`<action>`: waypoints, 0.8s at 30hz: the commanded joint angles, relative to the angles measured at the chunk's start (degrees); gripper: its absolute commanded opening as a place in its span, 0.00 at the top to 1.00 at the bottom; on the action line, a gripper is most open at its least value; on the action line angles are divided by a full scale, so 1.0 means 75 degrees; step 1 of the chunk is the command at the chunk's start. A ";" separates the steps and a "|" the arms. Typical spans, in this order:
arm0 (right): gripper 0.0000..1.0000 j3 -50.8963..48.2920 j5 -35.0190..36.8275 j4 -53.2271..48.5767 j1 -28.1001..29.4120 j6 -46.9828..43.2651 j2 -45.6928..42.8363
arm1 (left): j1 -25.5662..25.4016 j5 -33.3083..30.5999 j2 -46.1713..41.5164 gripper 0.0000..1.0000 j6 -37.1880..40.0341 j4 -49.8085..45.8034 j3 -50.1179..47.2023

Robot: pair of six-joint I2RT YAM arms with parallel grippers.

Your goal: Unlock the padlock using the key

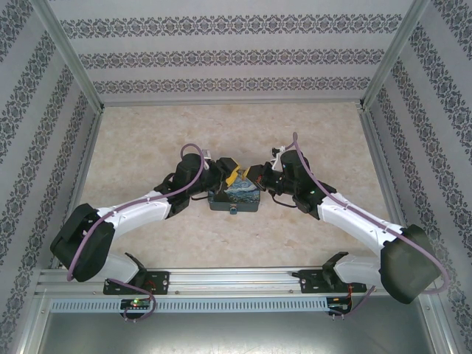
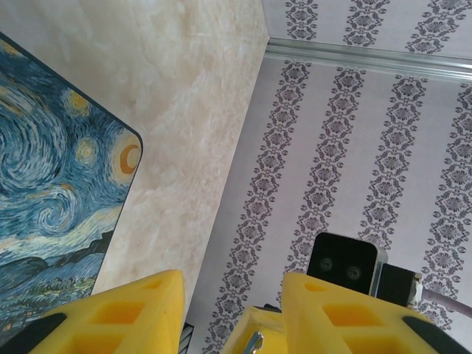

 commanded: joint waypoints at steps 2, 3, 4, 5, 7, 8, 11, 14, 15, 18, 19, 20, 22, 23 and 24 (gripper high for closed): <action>1.00 0.0071 0.0119 0.0253 0.0080 0.0114 0.0063 | -0.0150 -0.0045 0.0097 0.62 0.0023 0.0464 0.0149; 1.00 0.0069 0.0118 0.0252 0.0080 0.0126 0.0063 | -0.0159 -0.0052 0.0097 0.63 0.0022 0.0470 0.0149; 1.00 0.0071 0.0126 0.0257 0.0080 0.0130 0.0063 | -0.0163 -0.0058 0.0112 0.63 0.0023 0.0486 0.0140; 1.00 0.0066 0.0120 0.0254 0.0080 0.0130 0.0057 | -0.0174 -0.0056 0.0112 0.64 0.0023 0.0476 0.0142; 1.00 0.0072 0.0126 0.0251 0.0080 0.0125 0.0063 | -0.0186 -0.0065 0.0112 0.66 0.0014 0.0486 0.0122; 1.00 0.0071 0.0126 0.0253 0.0074 0.0127 0.0057 | -0.0187 -0.0068 0.0113 0.67 0.0007 0.0493 0.0117; 1.00 0.0043 0.0147 0.0253 0.0074 0.0125 0.0042 | -0.0198 -0.0091 0.0112 0.69 0.0008 0.0488 0.0108; 1.00 0.0034 0.0145 0.0254 0.0080 0.0136 0.0036 | -0.0206 -0.0111 0.0120 0.72 -0.0001 0.0483 0.0095; 1.00 0.0037 0.0152 0.0254 0.0074 0.0133 0.0028 | -0.0197 -0.0107 0.0110 0.74 -0.0010 0.0484 0.0077; 1.00 0.0031 0.0155 0.0232 0.0080 0.0135 0.0028 | -0.0198 -0.0138 0.0112 0.77 -0.0023 0.0486 0.0075; 1.00 0.0037 0.0153 0.0236 0.0080 0.0136 0.0028 | -0.0200 -0.0129 0.0109 0.78 -0.0018 0.0484 0.0073; 1.00 0.0037 0.0161 0.0236 0.0080 0.0136 0.0025 | -0.0203 -0.0136 0.0111 0.78 -0.0019 0.0487 0.0073; 1.00 0.0026 0.0145 0.0237 0.0080 0.0137 0.0031 | -0.0197 -0.0137 0.0114 0.78 -0.0021 0.0487 0.0086; 1.00 0.0036 0.0152 0.0239 0.0080 0.0136 0.0028 | -0.0205 -0.0128 0.0129 0.78 -0.0019 0.0487 0.0085; 1.00 0.0036 0.0143 0.0239 0.0077 0.0135 0.0028 | -0.0201 -0.0130 0.0129 0.79 -0.0002 0.0478 0.0084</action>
